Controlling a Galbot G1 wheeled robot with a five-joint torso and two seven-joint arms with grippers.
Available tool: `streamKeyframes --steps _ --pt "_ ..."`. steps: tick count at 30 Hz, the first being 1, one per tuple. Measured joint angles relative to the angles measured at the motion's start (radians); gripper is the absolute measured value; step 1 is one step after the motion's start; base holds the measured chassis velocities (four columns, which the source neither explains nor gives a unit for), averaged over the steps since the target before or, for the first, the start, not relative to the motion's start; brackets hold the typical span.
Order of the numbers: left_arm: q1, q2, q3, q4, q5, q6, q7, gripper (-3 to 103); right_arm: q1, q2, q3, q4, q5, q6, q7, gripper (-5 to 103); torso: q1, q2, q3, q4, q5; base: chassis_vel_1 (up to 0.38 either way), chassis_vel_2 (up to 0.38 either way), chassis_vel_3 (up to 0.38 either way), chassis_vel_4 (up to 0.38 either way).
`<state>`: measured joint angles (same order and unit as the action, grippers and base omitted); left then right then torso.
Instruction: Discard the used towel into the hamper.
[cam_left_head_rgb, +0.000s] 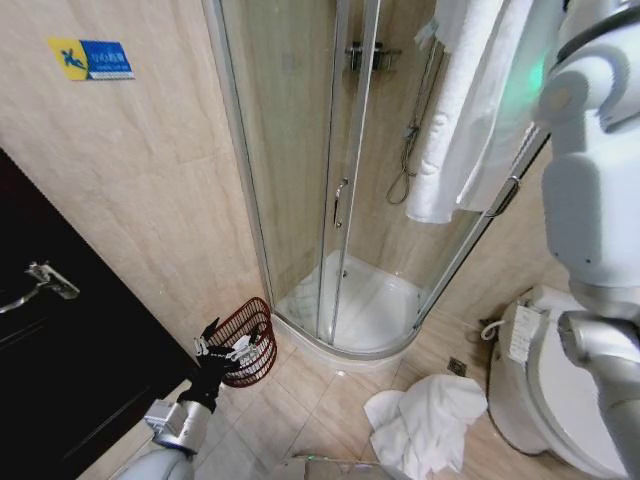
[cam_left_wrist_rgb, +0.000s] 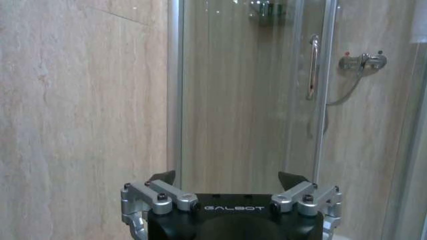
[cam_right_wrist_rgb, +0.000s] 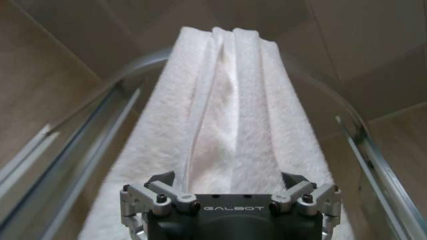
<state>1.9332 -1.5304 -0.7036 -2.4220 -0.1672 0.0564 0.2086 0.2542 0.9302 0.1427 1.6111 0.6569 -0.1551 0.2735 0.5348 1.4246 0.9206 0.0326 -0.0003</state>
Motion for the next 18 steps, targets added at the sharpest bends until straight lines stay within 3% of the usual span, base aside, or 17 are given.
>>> streamKeyframes --steps 11,16,18 --pt "0.0 0.0 0.0 0.0 0.0 0.0 0.0 100 0.023 -0.026 0.006 -0.037 0.067 -0.031 -0.02 103 0.0 0.0 0.0 -0.0001 0.0005 0.0 0.0 0.0 0.0" --pt "0.0 0.0 0.0 0.0 0.0 0.0 0.0 100 0.026 -0.024 -0.002 -0.025 0.101 -0.029 -0.027 90 0.0 0.0 0.0 0.0 0.0002 0.0 0.0 0.0 0.0" --pt "0.0 0.0 0.0 0.0 0.0 0.0 0.0 100 0.027 -0.024 -0.003 -0.022 0.106 -0.029 -0.028 90 0.0 0.0 0.0 0.0 0.0001 0.0 0.0 0.0 0.0"
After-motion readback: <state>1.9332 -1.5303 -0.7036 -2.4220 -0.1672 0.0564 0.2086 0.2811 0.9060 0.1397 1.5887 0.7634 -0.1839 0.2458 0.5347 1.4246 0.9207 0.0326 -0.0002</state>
